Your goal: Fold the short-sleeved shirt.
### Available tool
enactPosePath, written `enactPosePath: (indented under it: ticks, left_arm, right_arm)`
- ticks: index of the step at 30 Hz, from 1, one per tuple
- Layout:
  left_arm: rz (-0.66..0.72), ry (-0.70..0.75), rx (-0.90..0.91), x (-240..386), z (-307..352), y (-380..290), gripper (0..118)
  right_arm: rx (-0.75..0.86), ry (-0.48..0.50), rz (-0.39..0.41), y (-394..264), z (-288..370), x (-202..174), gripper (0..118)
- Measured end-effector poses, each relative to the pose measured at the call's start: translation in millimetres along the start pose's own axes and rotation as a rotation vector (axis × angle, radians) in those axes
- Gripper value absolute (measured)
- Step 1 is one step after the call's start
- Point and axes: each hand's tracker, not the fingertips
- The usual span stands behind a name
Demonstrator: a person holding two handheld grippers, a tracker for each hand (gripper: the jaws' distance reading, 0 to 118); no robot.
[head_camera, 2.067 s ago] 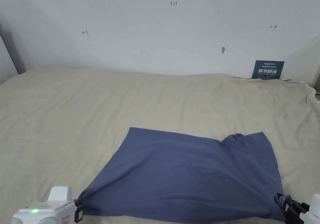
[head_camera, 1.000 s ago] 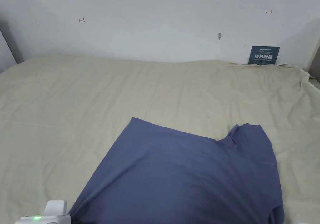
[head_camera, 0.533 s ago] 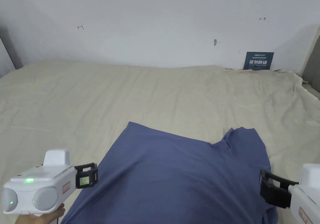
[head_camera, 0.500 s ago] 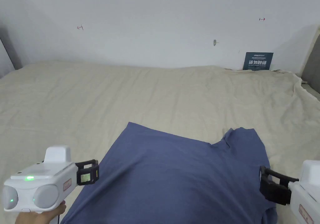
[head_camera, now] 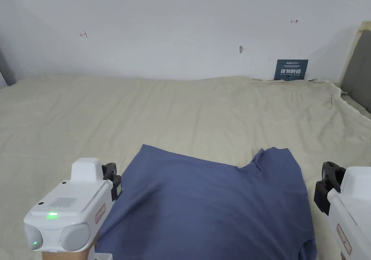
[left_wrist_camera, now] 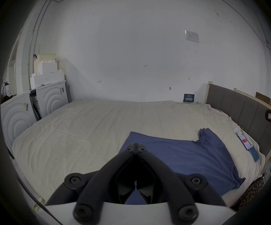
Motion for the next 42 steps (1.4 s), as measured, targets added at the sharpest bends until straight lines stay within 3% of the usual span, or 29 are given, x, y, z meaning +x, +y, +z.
enactPosePath:
  ticks: [8, 17, 20, 21, 22, 25, 27, 34, 36, 38, 39, 41, 42]
  left_arm:
    - [-0.033, -0.034, -0.085, 0.4, -68.7, 18.6, 0]
    - [-0.077, -0.098, -0.284, -5.7, -220.2, 45.5, 0]
    - [-0.025, -0.118, -0.374, -3.9, -267.9, 54.5, 2]
    - [-0.008, -0.123, -0.400, -5.1, -286.0, 55.8, 9]
    - [-0.003, -0.120, -0.437, -5.6, -304.0, 57.1, 25]
    - [-0.025, -0.086, -0.509, -17.2, -363.1, 51.8, 89]
    - [-0.044, -0.052, -0.554, -16.6, -388.4, 47.5, 98]
    - [-0.069, -0.008, -0.651, -13.2, -445.7, 22.9, 97]
    - [-0.086, 0.009, -0.679, -5.2, -445.3, 12.0, 91]
    - [-0.095, 0.014, -0.726, -1.4, -450.1, 2.3, 65]
    - [-0.061, -0.049, -0.733, -0.2, -449.7, -1.9, 51]
    - [-0.038, -0.007, -0.689, 6.8, -444.7, 1.6, 35]
    - [-0.053, -0.033, -0.686, 9.8, -442.3, 1.1, 20]
  right_arm:
    - [-0.019, -0.008, -0.014, 0.2, -29.3, 2.9, 0]
    - [-0.067, -0.027, -0.010, -1.1, -88.8, -3.7, 0]
    - [-0.091, -0.034, -0.010, -3.6, -109.5, -8.5, 0]
    - [-0.099, -0.037, -0.009, -3.3, -116.0, -10.3, 0]
    - [-0.105, -0.040, -0.009, -4.6, -122.0, -11.4, 0]
    - [-0.133, -0.044, -0.008, -13.0, -144.1, -10.2, 0]
    - [-0.150, -0.049, -0.005, -20.4, -157.5, -9.5, 0]
    - [-0.206, -0.055, -0.004, -40.7, -184.9, -11.3, 0]
    - [-0.218, -0.056, -0.008, -45.3, -188.4, -11.2, 0]
    - [-0.232, -0.056, -0.007, -49.1, -190.5, -9.6, 0]
    - [-0.239, -0.058, -0.005, -50.6, -191.3, -9.3, 0]
    - [-0.249, -0.057, -0.003, -52.1, -192.4, -8.0, 0]
    - [-0.256, -0.056, -0.003, -52.1, -193.0, -7.2, 0]
